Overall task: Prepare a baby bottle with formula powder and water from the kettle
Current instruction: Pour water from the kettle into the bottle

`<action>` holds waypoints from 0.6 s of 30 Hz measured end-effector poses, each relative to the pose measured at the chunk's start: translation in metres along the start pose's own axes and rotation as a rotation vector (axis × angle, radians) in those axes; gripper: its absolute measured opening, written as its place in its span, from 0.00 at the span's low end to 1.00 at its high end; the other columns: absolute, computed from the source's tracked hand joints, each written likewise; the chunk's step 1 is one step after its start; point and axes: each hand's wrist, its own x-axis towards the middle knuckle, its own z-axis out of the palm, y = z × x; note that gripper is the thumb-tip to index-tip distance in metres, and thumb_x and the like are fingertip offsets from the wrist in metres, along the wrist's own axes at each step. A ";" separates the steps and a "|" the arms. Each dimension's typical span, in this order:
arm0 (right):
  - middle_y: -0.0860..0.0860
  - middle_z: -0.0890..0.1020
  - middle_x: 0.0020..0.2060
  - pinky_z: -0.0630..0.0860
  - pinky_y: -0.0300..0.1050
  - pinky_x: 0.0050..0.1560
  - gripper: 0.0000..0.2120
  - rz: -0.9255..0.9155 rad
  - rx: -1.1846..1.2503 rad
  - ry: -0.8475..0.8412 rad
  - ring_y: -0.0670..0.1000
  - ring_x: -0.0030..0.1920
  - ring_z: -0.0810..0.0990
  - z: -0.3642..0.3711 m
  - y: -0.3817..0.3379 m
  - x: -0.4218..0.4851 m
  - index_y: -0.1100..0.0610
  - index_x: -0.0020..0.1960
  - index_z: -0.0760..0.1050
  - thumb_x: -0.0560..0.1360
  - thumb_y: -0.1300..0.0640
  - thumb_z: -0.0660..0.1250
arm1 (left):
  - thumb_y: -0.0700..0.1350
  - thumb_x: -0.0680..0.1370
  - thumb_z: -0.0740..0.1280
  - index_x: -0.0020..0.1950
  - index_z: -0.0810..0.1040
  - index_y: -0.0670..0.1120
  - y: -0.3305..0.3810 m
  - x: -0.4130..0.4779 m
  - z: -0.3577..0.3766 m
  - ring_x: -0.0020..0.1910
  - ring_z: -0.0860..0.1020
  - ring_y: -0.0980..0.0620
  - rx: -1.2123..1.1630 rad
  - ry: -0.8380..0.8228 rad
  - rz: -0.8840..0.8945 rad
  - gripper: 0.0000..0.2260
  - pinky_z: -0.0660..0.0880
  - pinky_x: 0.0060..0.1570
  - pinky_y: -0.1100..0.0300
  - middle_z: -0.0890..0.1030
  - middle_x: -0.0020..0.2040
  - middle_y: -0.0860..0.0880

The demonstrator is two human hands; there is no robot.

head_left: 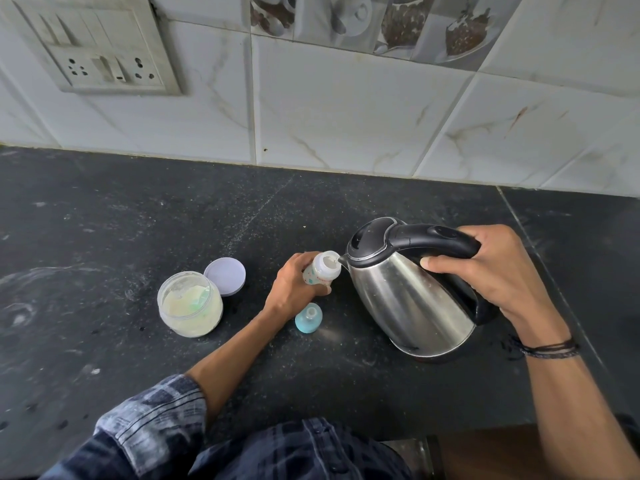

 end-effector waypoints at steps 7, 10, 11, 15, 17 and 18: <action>0.44 0.81 0.27 0.70 0.45 0.35 0.14 -0.009 -0.026 0.000 0.42 0.26 0.75 -0.001 0.000 0.003 0.47 0.38 0.84 0.58 0.40 0.79 | 0.39 0.68 0.81 0.66 0.78 0.55 0.000 -0.002 -0.001 0.61 0.78 0.52 0.004 -0.002 -0.004 0.28 0.75 0.63 0.52 0.78 0.61 0.55; 0.44 0.80 0.26 0.69 0.45 0.36 0.11 -0.018 -0.040 -0.002 0.42 0.26 0.74 -0.002 0.003 0.005 0.47 0.38 0.84 0.62 0.46 0.83 | 0.39 0.68 0.80 0.66 0.78 0.54 0.000 -0.002 0.000 0.60 0.78 0.51 0.020 -0.006 -0.003 0.28 0.75 0.61 0.53 0.78 0.61 0.54; 0.45 0.80 0.26 0.69 0.45 0.36 0.11 -0.021 -0.042 0.001 0.42 0.26 0.74 -0.002 0.003 0.005 0.47 0.38 0.84 0.62 0.45 0.83 | 0.39 0.68 0.80 0.65 0.78 0.54 0.000 -0.002 0.000 0.60 0.78 0.51 0.020 -0.006 -0.002 0.28 0.75 0.61 0.53 0.78 0.61 0.54; 0.45 0.81 0.27 0.70 0.45 0.35 0.10 -0.032 -0.044 0.002 0.42 0.26 0.75 -0.001 0.005 0.007 0.47 0.37 0.83 0.63 0.46 0.83 | 0.39 0.68 0.80 0.65 0.79 0.55 0.002 -0.002 0.001 0.60 0.78 0.52 0.014 -0.008 -0.004 0.28 0.76 0.63 0.51 0.78 0.61 0.54; 0.45 0.81 0.27 0.70 0.45 0.35 0.10 -0.038 -0.048 -0.002 0.41 0.26 0.75 0.000 0.005 0.009 0.46 0.38 0.84 0.64 0.48 0.84 | 0.39 0.68 0.80 0.65 0.79 0.55 0.003 -0.002 0.001 0.60 0.78 0.52 0.012 -0.009 -0.005 0.28 0.76 0.63 0.51 0.78 0.61 0.54; 0.45 0.82 0.28 0.70 0.45 0.36 0.10 -0.040 -0.053 -0.004 0.42 0.27 0.76 0.000 0.006 0.009 0.47 0.38 0.84 0.64 0.48 0.84 | 0.39 0.68 0.80 0.65 0.79 0.56 0.004 -0.003 0.001 0.60 0.78 0.52 0.011 -0.010 -0.004 0.28 0.76 0.63 0.50 0.78 0.61 0.55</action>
